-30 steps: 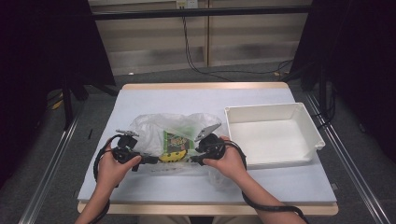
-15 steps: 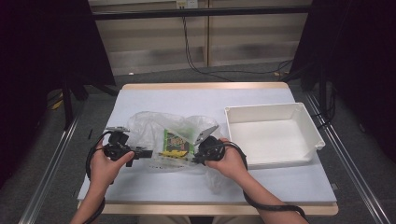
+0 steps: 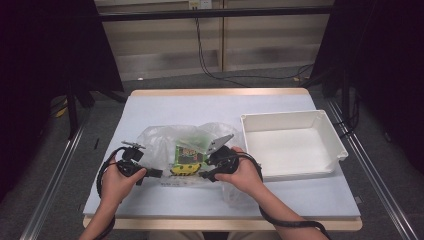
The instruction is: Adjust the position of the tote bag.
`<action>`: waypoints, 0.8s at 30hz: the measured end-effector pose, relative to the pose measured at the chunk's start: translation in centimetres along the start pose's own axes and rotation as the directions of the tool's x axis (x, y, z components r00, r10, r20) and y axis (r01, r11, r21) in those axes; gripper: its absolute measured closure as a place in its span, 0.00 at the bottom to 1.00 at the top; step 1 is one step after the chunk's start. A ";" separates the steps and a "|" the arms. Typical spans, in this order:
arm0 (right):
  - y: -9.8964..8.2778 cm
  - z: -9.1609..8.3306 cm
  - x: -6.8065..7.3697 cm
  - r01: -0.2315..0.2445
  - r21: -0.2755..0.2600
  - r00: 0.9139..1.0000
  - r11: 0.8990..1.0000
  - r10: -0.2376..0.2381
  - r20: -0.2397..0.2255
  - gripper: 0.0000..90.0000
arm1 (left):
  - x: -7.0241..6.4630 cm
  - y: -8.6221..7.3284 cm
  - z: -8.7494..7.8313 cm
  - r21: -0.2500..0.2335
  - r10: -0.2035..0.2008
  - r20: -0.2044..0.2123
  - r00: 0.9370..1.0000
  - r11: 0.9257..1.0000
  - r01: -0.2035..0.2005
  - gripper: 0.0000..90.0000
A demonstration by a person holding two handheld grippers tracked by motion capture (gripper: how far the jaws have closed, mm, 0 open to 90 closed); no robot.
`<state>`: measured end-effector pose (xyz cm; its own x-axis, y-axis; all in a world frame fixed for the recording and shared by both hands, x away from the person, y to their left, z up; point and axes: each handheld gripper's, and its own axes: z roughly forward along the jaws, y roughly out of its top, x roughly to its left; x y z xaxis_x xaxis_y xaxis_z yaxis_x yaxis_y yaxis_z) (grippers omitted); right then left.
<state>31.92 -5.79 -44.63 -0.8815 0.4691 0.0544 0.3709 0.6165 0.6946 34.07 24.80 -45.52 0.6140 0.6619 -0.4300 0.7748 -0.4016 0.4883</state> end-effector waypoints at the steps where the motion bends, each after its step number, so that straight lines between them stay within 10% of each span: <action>1: 0.5 0.1 0.1 0.016 -0.005 1.000 1.000 -0.016 0.009 0.46 | 0.0 0.0 0.0 0.002 0.004 0.000 1.000 1.000 -0.004 0.99; 12: 2.7 3.5 1.7 0.082 0.007 0.994 0.997 -0.081 -0.078 0.66 | -0.5 0.4 -0.3 -0.050 0.005 0.043 0.999 0.999 -0.002 0.99; 17: 1.9 4.6 2.8 0.124 0.065 0.983 0.990 -0.113 -0.143 0.88 | -0.4 0.6 -0.7 -0.102 -0.006 0.050 0.999 0.995 0.011 0.98; 24: 0.9 4.6 3.4 0.137 0.077 0.978 0.988 -0.122 -0.167 0.94 | -1.2 1.0 -0.4 -0.147 0.007 0.052 0.999 0.989 0.001 0.94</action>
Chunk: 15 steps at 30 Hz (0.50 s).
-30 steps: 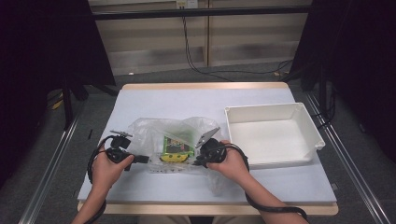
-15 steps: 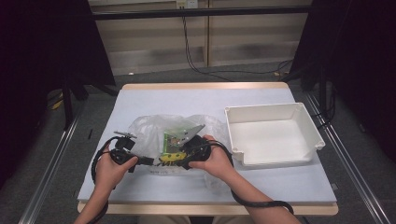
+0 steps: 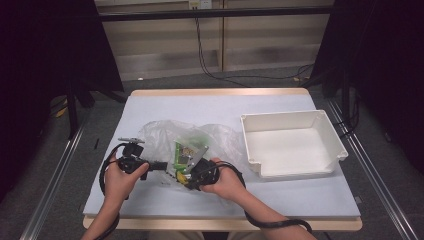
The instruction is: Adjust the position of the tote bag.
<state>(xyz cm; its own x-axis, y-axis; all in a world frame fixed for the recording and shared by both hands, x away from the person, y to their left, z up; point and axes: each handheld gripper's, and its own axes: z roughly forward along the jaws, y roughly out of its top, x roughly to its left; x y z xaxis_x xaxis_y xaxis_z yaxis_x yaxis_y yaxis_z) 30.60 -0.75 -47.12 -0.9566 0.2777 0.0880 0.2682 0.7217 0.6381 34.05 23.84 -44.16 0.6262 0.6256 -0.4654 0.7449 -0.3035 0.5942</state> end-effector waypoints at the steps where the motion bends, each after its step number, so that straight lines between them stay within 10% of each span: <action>1: 0.0 0.1 0.1 0.009 0.003 1.000 1.000 -0.009 -0.004 0.94 | -0.3 0.1 0.1 0.001 0.002 0.014 1.000 1.000 -0.002 0.92; 8: 0.2 0.4 0.4 0.013 0.000 1.000 1.000 -0.013 -0.012 0.93 | -1.2 0.3 1.6 -0.004 0.036 0.009 0.999 0.999 -0.036 0.69; 15: 0.1 0.4 0.6 0.005 -0.010 1.000 1.000 -0.006 -0.031 0.93 | -0.3 -0.5 3.1 0.068 0.031 -0.060 0.998 0.997 -0.027 0.87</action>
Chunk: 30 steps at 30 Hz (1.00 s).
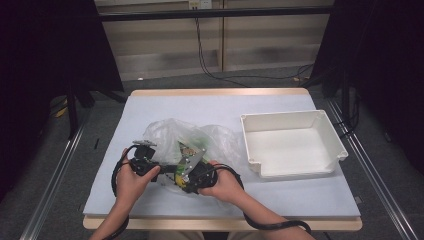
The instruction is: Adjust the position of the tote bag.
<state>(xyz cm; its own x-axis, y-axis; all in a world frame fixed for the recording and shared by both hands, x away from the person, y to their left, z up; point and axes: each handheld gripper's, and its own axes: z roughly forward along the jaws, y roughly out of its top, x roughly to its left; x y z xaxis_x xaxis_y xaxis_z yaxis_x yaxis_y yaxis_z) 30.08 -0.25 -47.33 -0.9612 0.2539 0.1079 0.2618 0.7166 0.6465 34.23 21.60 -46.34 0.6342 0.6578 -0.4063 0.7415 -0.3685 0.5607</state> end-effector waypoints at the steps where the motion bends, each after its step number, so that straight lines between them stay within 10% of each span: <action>1: -0.1 0.0 0.0 -0.003 -0.006 1.000 1.000 0.003 -0.004 0.93 | 0.1 -0.2 0.1 0.016 0.003 -0.008 1.000 1.000 -0.003 0.93; 6: -0.5 -0.4 0.0 -0.010 -0.008 1.000 1.000 0.010 -0.009 0.91 | 0.4 -0.6 -0.1 0.116 0.028 -0.063 0.998 0.993 -0.021 1.00; 11: -1.3 -1.1 -0.5 -0.054 -0.022 0.999 0.998 0.054 -0.001 0.91 | 0.9 -1.4 -0.9 0.116 -0.053 -0.037 0.998 0.992 0.057 1.00; 15: -1.8 -1.5 -0.9 -0.081 -0.016 0.997 0.997 0.081 0.011 0.91 | 1.1 -1.5 -1.1 0.126 -0.040 -0.038 0.998 0.991 0.045 1.00; 25: -0.6 -2.9 -1.5 -0.089 -0.073 0.995 0.993 0.092 0.041 0.76 | 0.3 -0.8 -2.7 0.017 -0.005 0.032 0.999 1.000 0.005 0.79; 30: 0.7 -3.7 -1.7 -0.097 -0.099 0.993 0.990 0.103 0.063 0.67 | -0.3 -0.9 -3.0 0.020 0.046 0.002 0.999 0.999 -0.046 0.83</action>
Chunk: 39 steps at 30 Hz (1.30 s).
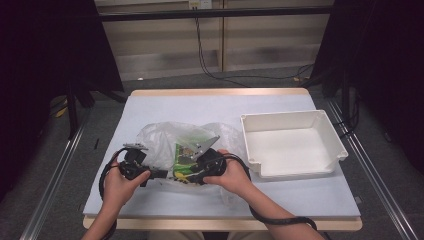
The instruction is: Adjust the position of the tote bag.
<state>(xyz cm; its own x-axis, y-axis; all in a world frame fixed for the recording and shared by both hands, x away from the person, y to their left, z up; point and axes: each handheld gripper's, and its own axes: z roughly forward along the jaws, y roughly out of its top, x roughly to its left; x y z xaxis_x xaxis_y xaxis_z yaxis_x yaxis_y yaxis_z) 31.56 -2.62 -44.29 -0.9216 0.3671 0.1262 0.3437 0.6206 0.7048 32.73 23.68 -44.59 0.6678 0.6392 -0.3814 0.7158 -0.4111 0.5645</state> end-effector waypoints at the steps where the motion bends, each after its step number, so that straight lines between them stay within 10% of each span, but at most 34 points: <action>1: 0.3 -0.1 -0.1 0.001 -0.004 1.000 1.000 -0.001 0.007 0.66 | 0.0 0.0 0.0 -0.005 0.006 0.010 1.000 1.000 -0.006 0.85; 13: 3.9 1.9 -1.2 -0.025 -0.035 0.998 0.999 0.027 0.050 0.71 | -0.4 0.2 0.2 0.001 0.034 0.019 0.999 0.999 -0.034 0.92; 24: 4.8 2.4 -1.5 -0.104 -0.082 0.992 0.991 0.109 0.056 1.00 | -1.3 0.1 0.1 0.024 0.097 0.004 0.995 0.995 -0.097 0.79; 39: 4.6 2.4 -2.8 -0.141 -0.078 0.984 0.987 0.148 0.100 1.00 | -2.4 0.5 -0.9 0.003 0.152 -0.011 0.988 0.988 -0.152 0.71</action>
<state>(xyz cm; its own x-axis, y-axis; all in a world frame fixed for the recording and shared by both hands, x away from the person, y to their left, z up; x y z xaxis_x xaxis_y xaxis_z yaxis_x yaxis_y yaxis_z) 36.15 0.82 -43.06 -0.8376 0.5226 0.1590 0.4551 0.5068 0.7321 31.27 22.52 -42.75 0.7665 0.5765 -0.2832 0.6067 -0.5051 0.6138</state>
